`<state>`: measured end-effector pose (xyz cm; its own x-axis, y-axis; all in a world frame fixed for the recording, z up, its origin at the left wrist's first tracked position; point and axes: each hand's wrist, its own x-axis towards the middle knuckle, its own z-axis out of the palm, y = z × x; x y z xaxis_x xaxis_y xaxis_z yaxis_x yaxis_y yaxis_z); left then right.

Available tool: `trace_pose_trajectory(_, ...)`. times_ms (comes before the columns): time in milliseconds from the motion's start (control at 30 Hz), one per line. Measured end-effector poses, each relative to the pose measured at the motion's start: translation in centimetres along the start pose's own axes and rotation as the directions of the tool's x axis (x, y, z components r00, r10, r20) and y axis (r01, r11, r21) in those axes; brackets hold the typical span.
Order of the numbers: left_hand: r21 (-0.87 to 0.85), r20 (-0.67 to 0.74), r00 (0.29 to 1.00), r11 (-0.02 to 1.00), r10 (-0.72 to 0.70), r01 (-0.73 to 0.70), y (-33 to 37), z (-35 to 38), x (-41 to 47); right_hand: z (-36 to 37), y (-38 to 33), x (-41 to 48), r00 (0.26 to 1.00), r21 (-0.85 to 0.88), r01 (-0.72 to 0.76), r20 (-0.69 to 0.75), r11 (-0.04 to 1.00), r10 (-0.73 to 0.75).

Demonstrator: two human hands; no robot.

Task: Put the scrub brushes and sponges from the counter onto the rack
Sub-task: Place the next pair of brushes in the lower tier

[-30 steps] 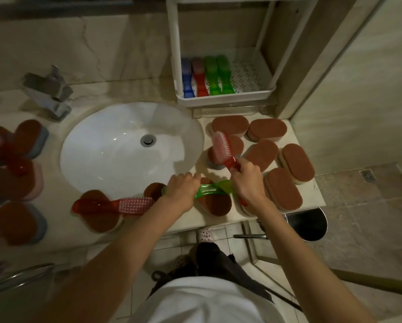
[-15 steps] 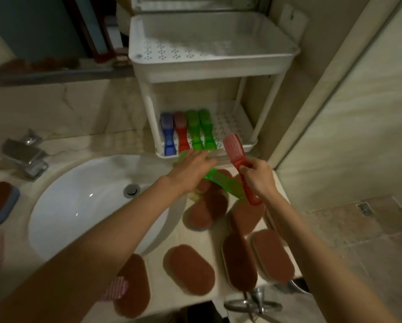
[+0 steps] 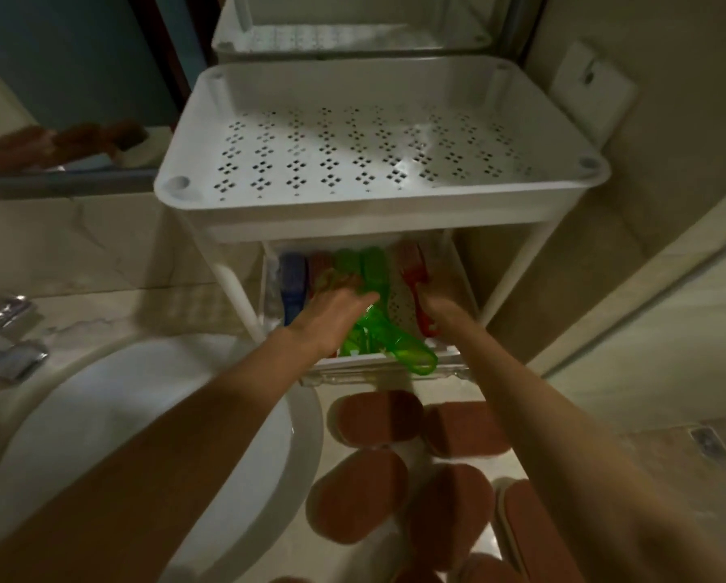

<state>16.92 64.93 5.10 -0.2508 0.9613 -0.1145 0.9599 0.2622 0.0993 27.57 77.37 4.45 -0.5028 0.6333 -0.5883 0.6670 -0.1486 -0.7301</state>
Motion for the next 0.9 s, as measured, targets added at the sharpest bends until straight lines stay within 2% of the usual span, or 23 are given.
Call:
trace_pose_trajectory(133,-0.011,-0.06,0.998,1.0,0.008,-0.009,-1.2,0.8,1.0,1.5,0.4,4.2,0.962,-0.162,0.17,-0.187,0.972,-0.199)
trace_pose_trajectory(233,0.072,0.003,1.0,0.997,-0.029,0.029,-1.5,0.5,1.2,2.3,0.9,4.7,0.953,-0.305,0.16,-0.199,0.939,-0.227)
trace_pose_trajectory(300,0.083,-0.009,1.0,0.996,-0.026,0.027,-1.5,0.3,1.3,2.0,1.2,4.6,0.959,-0.388,0.13,-0.184,0.912,-0.215)
trace_pose_trajectory(400,0.133,0.012,0.999,0.991,-0.036,0.034,-1.4,-0.1,1.3,1.2,0.8,3.8,0.953,-0.571,0.119,-0.166,0.812,-0.255)
trace_pose_trajectory(467,0.146,0.035,0.999,0.989,-0.039,0.034,-1.3,-0.2,1.4,0.7,0.3,2.8,0.911,-0.579,0.199,-0.188,0.79,-0.368)
trace_pose_trajectory(567,0.133,0.033,0.998,0.99,-0.053,0.049,-0.7,-0.8,1.7,0.3,-0.1,0.2,0.849,-0.46,0.391,-0.153,0.797,-0.505)
trace_pose_trajectory(667,0.046,0.031,0.997,0.997,-0.067,0.066,0.0,-1.8,2.0,0.5,-0.3,-3.3,0.895,-0.474,0.393,0.002,0.788,-0.446)
trace_pose_trajectory(733,0.043,0.035,0.999,0.998,-0.04,0.039,0.4,-2.5,2.4,0.9,0.0,-4.5,0.899,-0.562,0.381,0.041,0.734,-0.436)
trace_pose_trajectory(833,0.021,-0.051,0.998,1.0,0.024,-0.023,1.0,-3.3,3.0,0.9,0.4,-5.1,0.9,-0.646,0.312,-0.034,0.697,-0.434)
trace_pose_trajectory(900,-0.1,-0.086,0.996,0.995,0.018,-0.026,1.6,-3.4,3.1,0.6,0.4,-5.1,0.903,-0.64,0.249,-0.118,0.727,-0.414)
